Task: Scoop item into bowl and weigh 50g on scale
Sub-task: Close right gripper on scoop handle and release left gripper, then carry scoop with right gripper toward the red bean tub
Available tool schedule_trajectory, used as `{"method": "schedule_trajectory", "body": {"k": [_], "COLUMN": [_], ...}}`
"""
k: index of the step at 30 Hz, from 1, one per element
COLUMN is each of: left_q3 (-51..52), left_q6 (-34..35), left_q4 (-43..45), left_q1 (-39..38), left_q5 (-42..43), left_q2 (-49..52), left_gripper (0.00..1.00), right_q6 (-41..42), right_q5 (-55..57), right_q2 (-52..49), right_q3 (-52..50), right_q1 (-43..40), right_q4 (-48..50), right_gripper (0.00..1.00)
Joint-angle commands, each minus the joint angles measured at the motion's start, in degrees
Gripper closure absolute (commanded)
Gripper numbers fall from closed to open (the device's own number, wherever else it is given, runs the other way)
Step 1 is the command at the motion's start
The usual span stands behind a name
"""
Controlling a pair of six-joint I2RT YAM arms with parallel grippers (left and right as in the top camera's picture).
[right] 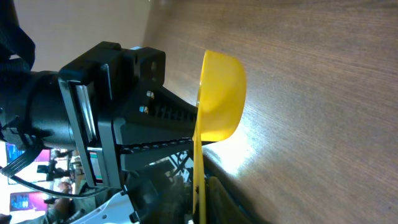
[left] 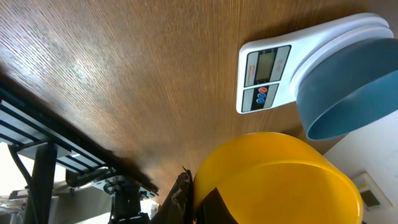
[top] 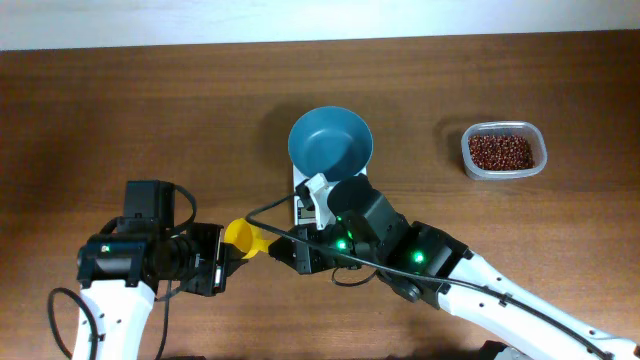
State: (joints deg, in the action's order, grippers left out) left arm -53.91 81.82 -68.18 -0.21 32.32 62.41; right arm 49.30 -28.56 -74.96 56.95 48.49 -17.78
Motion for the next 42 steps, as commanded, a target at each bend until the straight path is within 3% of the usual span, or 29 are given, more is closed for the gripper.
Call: {"method": "schedule_trajectory", "body": {"k": [1, 11, 19, 26, 30, 38, 42], "left_q3": [-0.72, -0.72, -0.72, -0.72, -0.72, -0.74, -0.79], "left_q6": [-1.81, -1.81, -1.81, -2.84, -5.66, -5.64, -5.68], "left_q4": [-0.48, -0.90, -1.36, -2.01, -2.01, 0.33, 1.33], "left_q1": [-0.17, -0.17, -0.17, -0.17, -0.17, -0.17, -0.15], "left_q5": [-1.70, -1.70, -1.70, -1.75, -2.19, -1.46, -1.46], "left_q2": [0.04, 0.04, 0.04, 0.04, 0.04, 0.04, 0.04], "left_gripper": [1.00, 1.00, 1.00, 0.99, 0.92, 0.64, 0.59], "right_q6": [-0.35, -0.35, -0.35, -0.37, -1.01, -3.04, -4.07], "right_q5": [0.26, 0.57, 0.72, 0.74, 1.88, 8.28, 13.05], "right_q2": [-0.04, -0.04, -0.04, -0.04, -0.04, 0.13, 0.44], "right_q3": [-0.15, -0.15, -0.15, -0.15, -0.15, -0.15, -0.15], "right_q1": [0.24, 0.24, 0.24, 0.24, 0.24, 0.26, 0.24], "right_q4": [1.20, 1.38, 1.40, 2.23, 2.21, -0.50, -4.02], "right_gripper": [0.84, 0.86, 0.95, 0.96, 0.96, 0.96, 0.96]}}
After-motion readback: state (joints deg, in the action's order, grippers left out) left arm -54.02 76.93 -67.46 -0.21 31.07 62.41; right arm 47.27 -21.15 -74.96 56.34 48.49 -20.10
